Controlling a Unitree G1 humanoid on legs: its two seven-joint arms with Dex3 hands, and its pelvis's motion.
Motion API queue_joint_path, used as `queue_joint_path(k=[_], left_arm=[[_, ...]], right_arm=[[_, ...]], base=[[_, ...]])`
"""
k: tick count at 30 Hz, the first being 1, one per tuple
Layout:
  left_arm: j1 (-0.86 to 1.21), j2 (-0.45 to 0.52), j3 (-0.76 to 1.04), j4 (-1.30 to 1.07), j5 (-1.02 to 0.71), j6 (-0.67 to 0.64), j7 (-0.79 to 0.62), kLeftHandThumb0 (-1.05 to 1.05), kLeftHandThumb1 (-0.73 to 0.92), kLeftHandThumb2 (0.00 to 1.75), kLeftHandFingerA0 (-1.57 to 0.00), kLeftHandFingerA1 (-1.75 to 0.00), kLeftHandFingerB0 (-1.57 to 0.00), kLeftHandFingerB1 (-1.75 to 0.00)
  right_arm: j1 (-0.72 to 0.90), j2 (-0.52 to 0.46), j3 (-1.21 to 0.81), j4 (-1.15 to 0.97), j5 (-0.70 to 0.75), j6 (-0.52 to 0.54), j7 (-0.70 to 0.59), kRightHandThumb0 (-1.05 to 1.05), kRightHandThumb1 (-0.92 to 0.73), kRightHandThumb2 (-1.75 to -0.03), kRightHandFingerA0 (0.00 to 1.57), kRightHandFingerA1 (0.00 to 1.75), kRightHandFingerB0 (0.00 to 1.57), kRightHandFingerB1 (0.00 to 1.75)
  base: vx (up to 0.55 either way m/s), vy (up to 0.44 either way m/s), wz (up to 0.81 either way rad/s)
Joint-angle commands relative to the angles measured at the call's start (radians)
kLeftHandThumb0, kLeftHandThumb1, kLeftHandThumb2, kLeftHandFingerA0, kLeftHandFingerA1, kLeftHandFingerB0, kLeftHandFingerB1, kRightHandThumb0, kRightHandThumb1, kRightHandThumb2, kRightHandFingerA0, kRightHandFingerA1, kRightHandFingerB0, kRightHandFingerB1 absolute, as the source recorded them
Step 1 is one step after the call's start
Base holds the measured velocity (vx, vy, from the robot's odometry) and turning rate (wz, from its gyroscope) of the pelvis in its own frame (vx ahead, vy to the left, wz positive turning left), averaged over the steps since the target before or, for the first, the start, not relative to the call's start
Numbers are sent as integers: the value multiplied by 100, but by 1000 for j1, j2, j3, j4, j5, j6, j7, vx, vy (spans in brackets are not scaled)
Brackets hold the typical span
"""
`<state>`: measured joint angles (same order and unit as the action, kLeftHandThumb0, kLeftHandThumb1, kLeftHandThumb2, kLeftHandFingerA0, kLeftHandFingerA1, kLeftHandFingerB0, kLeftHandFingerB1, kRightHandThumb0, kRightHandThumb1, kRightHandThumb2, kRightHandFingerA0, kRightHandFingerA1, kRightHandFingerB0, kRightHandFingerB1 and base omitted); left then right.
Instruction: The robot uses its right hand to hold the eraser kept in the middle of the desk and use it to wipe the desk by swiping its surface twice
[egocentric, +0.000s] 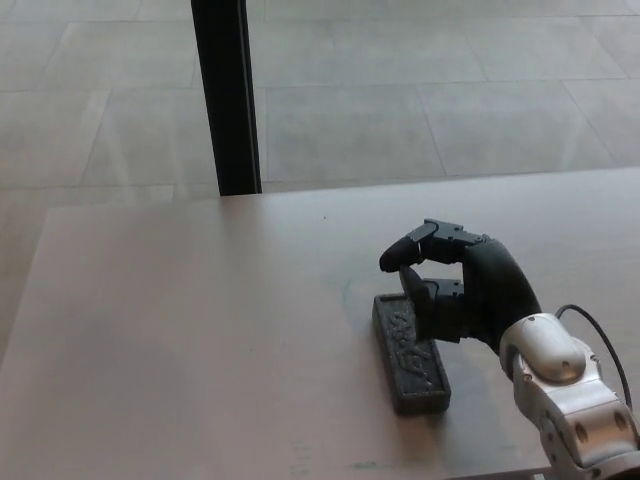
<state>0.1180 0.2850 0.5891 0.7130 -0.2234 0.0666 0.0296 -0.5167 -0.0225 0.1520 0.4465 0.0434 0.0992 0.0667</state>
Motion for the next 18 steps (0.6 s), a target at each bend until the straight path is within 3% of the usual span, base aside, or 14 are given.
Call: queue_joint_path(k=[1, 4, 5, 7, 8, 11, 13, 14, 15, 16, 17, 18], left_arm=[[8, 17, -5, -3, -10, 4, 3, -49, 52, 99, -65, -86, -48, -71], [8, 17, -5, -16, -17, 17, -2, -48, 54, 100, -63, -85, -45, -70], [-3, 20, -1, 5, -18, 13, 4, -48, 73, 63, -59, -92, -55, -74], [-8, 19, 1, 5, -17, 21, 15, -48, 72, 62, -61, -94, -55, -75], [-3, 20, -2, 1, -17, 15, 6, -49, 52, 98, -68, -89, -53, -75], [-5, 17, -4, -5, -16, 18, 9, -49, 52, 98, -66, -88, -52, -74], [-8, 20, -4, 1, -15, 16, 10, -48, 54, 99, -64, -85, -51, -73], [-11, 25, -7, 7, -11, 14, 9, -48, 54, 99, -64, -86, -52, -74], [-12, 26, -6, 13, -12, 11, 7, -48, 73, 64, -58, -91, -54, -74], [-7, 26, -9, 7, -9, 9, 6, -49, 53, 99, -63, -84, -49, -72], [-4, 26, -13, -1, -6, 10, 5, -49, 53, 99, -63, -84, -49, -72], [-10, 28, -13, 7, -8, 12, 6, -49, 72, 62, -58, -89, -51, -72]], right_arm=[[33, 3, 9, 40, -52, -61, -9, -33, -63, -104, 98, 175, 71, 166], [50, -4, 13, 60, -69, -71, -15, -34, -65, -104, 94, 175, 71, 164], [66, -7, 20, 53, -86, -48, -27, -35, -71, -93, 97, 175, 67, 172], [81, -4, 22, 48, -93, -28, -32, -36, -70, -91, 96, 175, 67, 172], [86, -5, 25, 56, -95, -39, -28, -37, -71, -88, 96, 175, 65, 174], [96, 5, 23, 59, -104, -37, -43, -35, -70, -88, 97, 175, 66, 171], [108, 9, 24, 91, -104, -96, -31, -35, -66, -94, 96, 175, 68, 173], [108, 10, 25, 110, -108, -113, -28, -36, -66, -96, 93, 175, 74, 166], [115, 10, 30, 127, -114, -138, -25, -36, -67, -94, 91, 175, 73, 165], [128, -2, 60, 140, -147, -176, -22, -35, -65, -97, 93, 175, 76, 164], [140, -22, 101, 171, -194, -247, -25, -34, -65, -96, 92, 175, 78, 160], [151, -28, 116, 188, -209, -284, -33, -36, -66, -91, 92, 175, 79, 160]], base=[[0, 0, 0], [0, 0, 0], [0, 0, 0], [0, 0, 0], [0, 0, 0], [0, 0, 0], [0, 0, 0], [0, 0, 0], [0, 0, 0], [0, 0, 0], [0, 0, 0], [0, 0, 0]])
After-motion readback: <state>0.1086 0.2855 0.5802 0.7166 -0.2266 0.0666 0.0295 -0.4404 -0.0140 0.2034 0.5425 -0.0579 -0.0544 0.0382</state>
